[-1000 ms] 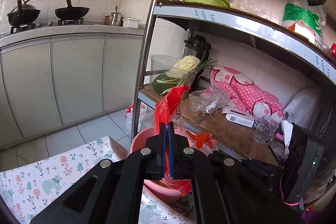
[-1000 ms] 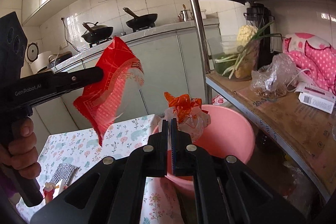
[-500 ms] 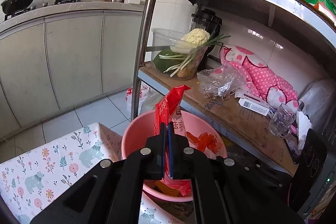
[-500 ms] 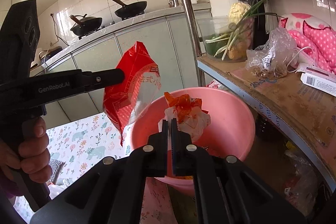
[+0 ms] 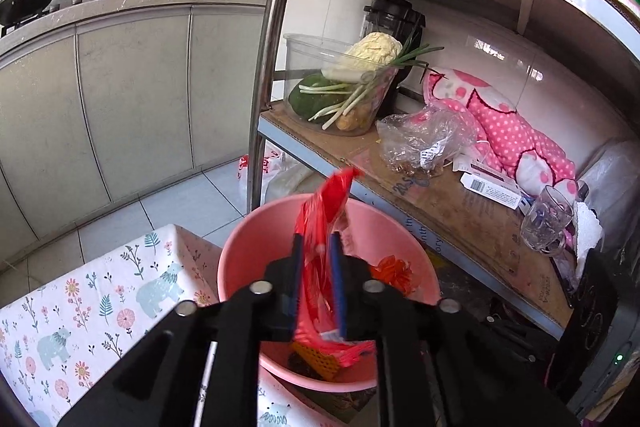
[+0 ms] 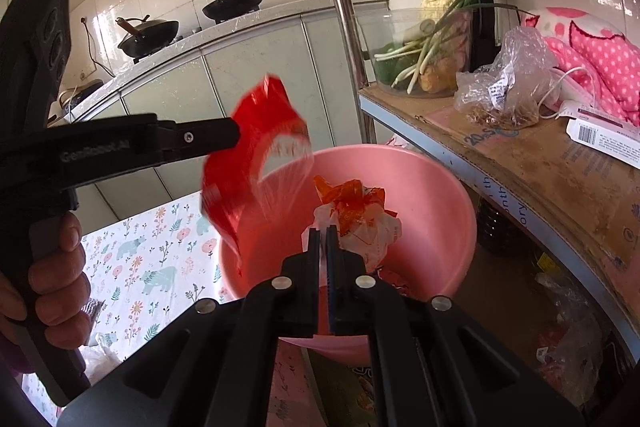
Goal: Collect trash
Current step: 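Drop the red mesh bag into the pink bucket while the right tool drops the plastic bag, then move both open tools back over the trash on the table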
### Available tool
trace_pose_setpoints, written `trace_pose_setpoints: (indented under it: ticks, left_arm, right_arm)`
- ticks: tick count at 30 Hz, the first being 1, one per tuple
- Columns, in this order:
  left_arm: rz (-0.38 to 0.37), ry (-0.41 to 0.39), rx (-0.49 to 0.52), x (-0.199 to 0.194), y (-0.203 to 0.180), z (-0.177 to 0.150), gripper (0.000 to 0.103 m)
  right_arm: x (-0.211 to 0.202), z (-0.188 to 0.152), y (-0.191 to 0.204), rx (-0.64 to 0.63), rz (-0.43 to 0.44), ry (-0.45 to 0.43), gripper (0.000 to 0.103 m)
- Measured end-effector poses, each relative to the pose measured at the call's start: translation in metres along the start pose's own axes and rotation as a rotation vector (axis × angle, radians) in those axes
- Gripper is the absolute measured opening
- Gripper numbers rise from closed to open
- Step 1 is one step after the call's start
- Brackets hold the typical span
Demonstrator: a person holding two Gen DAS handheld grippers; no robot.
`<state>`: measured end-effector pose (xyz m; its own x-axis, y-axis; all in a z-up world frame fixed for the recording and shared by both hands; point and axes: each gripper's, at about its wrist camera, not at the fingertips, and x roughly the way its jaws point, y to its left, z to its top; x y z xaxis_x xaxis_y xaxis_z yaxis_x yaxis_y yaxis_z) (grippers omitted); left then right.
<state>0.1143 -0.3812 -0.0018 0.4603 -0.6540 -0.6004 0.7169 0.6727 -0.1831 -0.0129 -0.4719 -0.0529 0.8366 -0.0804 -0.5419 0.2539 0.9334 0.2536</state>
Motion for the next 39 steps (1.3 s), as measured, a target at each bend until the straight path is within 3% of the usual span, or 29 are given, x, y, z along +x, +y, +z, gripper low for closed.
trace_pose_setpoints:
  ticks: [2, 8, 17, 25, 27, 28, 34, 39]
  left_arm:
    - [0.0, -0.005, -0.006, -0.002, 0.0, 0.001, 0.028]
    - [-0.012, -0.022, -0.003, -0.012, -0.001, 0.005, 0.028]
    - [-0.031, -0.078, 0.001, -0.05, -0.005, 0.014, 0.028]
    - [-0.039, -0.135, -0.006, -0.093, -0.007, 0.015, 0.028]
    - [-0.035, -0.149, -0.004, -0.106, -0.006, 0.013, 0.032]
    - [-0.034, -0.155, -0.003, -0.112, -0.004, 0.012, 0.038]
    - [0.012, -0.195, 0.001, -0.154, 0.011, 0.0, 0.041]
    - [0.075, -0.212, -0.015, -0.193, 0.035, -0.014, 0.041]
  right_arm:
    - [0.002, 0.0, -0.001, 0.004, -0.009, 0.008, 0.005]
    - [0.002, 0.001, -0.004, 0.001, -0.01, 0.007, 0.02]
    - [-0.02, 0.006, 0.003, -0.026, -0.006, -0.035, 0.021]
    - [-0.055, 0.017, 0.021, -0.079, -0.001, -0.111, 0.032]
    - [-0.065, 0.02, 0.026, -0.084, 0.003, -0.128, 0.039]
    - [-0.069, 0.02, 0.029, -0.087, 0.005, -0.136, 0.04]
    - [-0.089, 0.023, 0.044, -0.103, 0.049, -0.162, 0.045]
    - [-0.091, 0.022, 0.06, -0.101, 0.101, -0.129, 0.048]
